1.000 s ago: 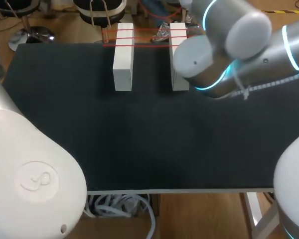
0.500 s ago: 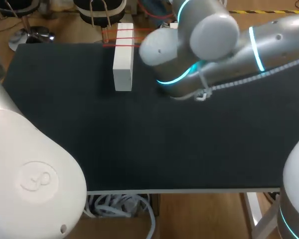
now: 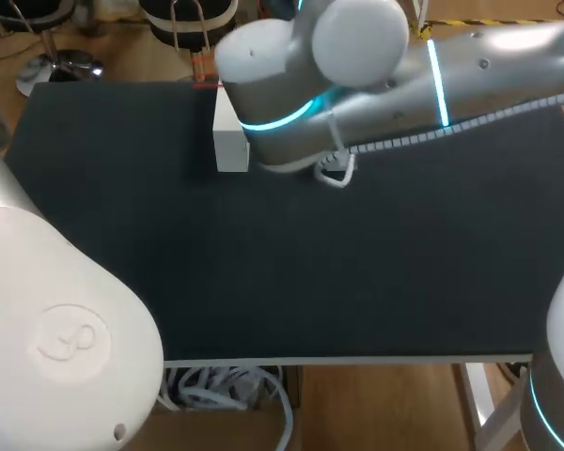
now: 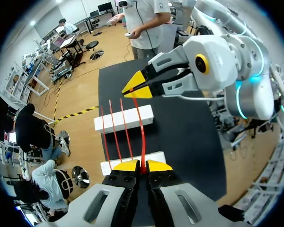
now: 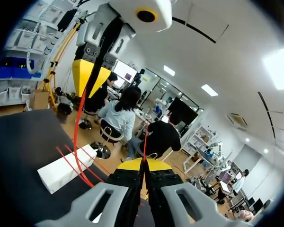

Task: Grab the tape and strap the tape.

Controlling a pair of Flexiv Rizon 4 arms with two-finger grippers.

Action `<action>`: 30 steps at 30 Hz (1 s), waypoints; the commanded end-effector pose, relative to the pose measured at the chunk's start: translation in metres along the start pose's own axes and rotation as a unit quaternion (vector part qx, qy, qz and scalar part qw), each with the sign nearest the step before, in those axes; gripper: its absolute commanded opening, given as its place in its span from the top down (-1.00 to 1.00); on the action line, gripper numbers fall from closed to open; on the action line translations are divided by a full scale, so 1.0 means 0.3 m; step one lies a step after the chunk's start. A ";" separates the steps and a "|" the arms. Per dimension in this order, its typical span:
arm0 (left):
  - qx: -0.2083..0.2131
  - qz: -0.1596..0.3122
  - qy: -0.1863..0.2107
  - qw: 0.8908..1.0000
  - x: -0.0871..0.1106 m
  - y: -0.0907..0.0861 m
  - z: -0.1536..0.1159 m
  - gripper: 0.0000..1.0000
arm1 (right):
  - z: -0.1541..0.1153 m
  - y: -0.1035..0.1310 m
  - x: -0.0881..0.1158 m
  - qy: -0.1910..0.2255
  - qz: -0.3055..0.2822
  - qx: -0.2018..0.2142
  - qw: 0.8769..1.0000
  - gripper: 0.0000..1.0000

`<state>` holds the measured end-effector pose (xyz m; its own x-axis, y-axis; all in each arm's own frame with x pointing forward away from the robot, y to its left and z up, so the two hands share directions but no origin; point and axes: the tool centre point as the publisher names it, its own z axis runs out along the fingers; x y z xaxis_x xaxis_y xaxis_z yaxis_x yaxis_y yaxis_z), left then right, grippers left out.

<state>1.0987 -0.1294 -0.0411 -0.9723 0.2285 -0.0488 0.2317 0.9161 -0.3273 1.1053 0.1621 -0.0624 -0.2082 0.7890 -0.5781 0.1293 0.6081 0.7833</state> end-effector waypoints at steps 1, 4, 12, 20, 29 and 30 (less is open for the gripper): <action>-0.001 0.000 0.001 1.000 0.000 -0.001 -0.002 1.00 | -0.018 0.026 -0.016 0.015 -0.044 0.262 0.964 1.00; -0.001 0.000 0.001 1.000 0.000 -0.001 -0.002 1.00 | -0.023 0.032 -0.029 0.008 -0.081 0.266 0.961 1.00; -0.001 0.000 0.001 1.000 0.000 -0.001 -0.002 1.00 | -0.009 0.085 -0.079 -0.054 -0.202 0.245 0.947 1.00; -0.001 0.000 0.001 1.000 0.000 -0.001 -0.002 1.00 | -0.017 0.107 -0.093 -0.087 -0.269 0.245 0.927 1.00; -0.001 0.000 0.001 1.000 0.000 -0.001 -0.002 1.00 | -0.033 0.147 0.020 -0.066 -0.292 0.237 0.924 1.00; -0.001 0.000 0.001 1.000 0.000 -0.001 -0.002 1.00 | -0.032 0.152 0.024 -0.066 -0.293 0.236 0.924 1.00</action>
<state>1.0987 -0.1293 -0.0410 -0.9723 0.2285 -0.0487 0.2316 0.9161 -0.3273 1.1006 0.1875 -0.0331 -0.2548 0.3003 -0.9192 0.1538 0.9510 0.2681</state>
